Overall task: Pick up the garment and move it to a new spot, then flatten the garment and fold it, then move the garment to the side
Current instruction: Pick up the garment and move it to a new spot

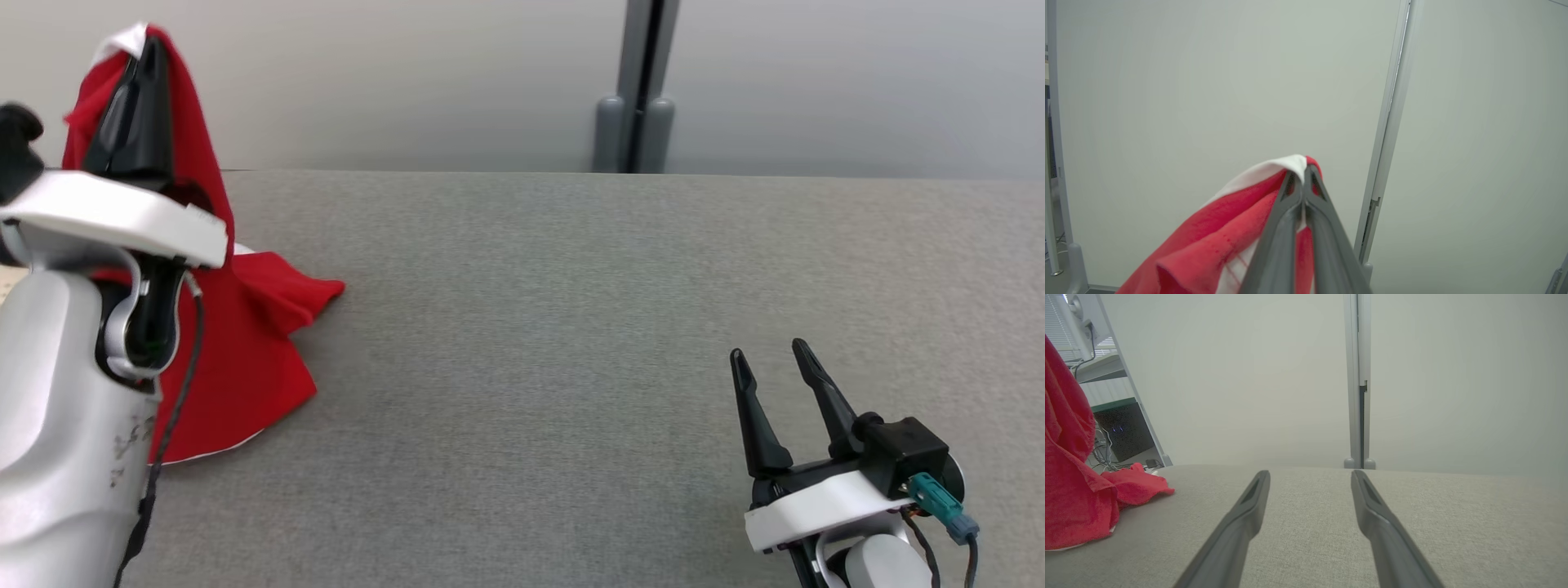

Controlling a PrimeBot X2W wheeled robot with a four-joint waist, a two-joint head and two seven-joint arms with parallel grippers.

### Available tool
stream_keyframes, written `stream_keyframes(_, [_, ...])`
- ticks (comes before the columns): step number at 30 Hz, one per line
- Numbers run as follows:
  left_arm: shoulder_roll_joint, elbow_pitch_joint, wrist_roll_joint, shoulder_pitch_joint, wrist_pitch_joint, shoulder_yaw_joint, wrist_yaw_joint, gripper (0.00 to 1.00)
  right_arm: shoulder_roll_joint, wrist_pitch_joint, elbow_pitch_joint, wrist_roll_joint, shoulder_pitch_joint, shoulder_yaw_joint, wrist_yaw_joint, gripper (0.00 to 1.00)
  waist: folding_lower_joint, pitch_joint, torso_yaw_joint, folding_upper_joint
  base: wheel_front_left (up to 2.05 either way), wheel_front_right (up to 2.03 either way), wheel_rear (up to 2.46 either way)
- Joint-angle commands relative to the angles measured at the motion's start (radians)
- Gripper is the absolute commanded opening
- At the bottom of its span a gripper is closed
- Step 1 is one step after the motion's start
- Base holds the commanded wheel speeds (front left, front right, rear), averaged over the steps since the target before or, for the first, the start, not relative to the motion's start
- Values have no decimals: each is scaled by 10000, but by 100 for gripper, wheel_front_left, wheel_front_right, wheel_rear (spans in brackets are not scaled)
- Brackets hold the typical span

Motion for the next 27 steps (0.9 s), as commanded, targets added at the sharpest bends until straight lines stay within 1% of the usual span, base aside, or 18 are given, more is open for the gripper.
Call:
stream_keyframes(1, [-140,-306,-84,-232,124,-14,169,0,-31,-14,-13,31,35,-42,1,100,0,21,-377,0,0,0,0])
stream_keyframes(5, [-531,-893,67,-600,374,-276,531,0,-29,-14,-48,39,-107,-88,1,100,0,129,-930,0,0,0,0])
stream_keyframes(9, [-1150,-1029,168,-1029,234,-489,894,0,-31,-14,-103,87,-198,-174,1,100,0,180,-1492,0,0,0,0])
stream_keyframes(14, [-1981,-761,265,-1470,-140,-740,1333,0,-32,-14,-160,120,-265,-197,1,100,0,295,-2121,0,0,0,0])
stream_keyframes(17, [-2355,-427,527,-1590,-564,-1053,1631,0,-27,-14,-195,163,-312,-162,1,100,0,410,-2478,0,0,0,0])
stream_keyframes(21, [-2680,293,674,-1297,-972,-1893,1924,0,-27,-14,-233,257,-432,-61,1,100,0,642,-2913,0,0,0,0])
stream_keyframes(23, [-2745,800,615,-1016,-1080,-2589,1940,0,-24,-14,-248,289,-481,5,1,100,0,777,-3092,0,0,0,0])
stream_keyframes(24, [-2767,947,384,-883,-1127,-3005,1978,0,-29,-14,-267,301,-507,28,1,100,0,845,-3179,0,0,0,0])
stream_keyframes(25, [-2767,947,384,-883,-1127,-3005,1978,0,-29,-14,-267,301,-507,28,1,100,0,845,-3179,0,0,0,0])
stream_keyframes(27, [-2798,1062,-240,-619,-1218,-3969,2072,0,-30,-14,-286,340,-578,64,1,100,0,985,-3345,0,0,0,0])
